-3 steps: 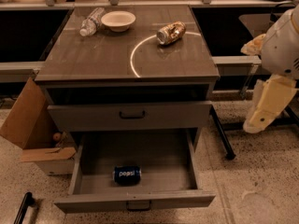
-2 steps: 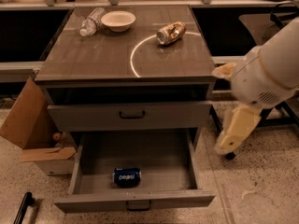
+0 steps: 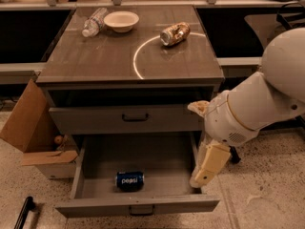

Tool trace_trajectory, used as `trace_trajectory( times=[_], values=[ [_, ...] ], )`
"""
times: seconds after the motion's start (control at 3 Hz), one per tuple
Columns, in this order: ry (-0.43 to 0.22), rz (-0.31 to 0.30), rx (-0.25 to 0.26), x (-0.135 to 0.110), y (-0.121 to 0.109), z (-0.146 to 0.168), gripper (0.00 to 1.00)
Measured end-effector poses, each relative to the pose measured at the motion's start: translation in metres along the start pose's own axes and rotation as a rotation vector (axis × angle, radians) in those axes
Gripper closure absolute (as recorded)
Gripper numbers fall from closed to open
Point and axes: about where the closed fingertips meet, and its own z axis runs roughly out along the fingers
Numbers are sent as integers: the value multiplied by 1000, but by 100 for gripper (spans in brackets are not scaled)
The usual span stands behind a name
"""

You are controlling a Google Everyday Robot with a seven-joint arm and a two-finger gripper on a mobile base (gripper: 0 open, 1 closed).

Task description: Pick pepsi can from middle drawer and place on counter

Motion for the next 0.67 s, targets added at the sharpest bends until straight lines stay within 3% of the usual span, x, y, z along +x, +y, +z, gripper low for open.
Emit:
trace_trajectory(
  times=[0.33, 0.67],
  values=[
    [16, 34, -34, 13, 4, 42, 0],
    [36, 72, -81, 34, 14, 110, 0]
  ],
)
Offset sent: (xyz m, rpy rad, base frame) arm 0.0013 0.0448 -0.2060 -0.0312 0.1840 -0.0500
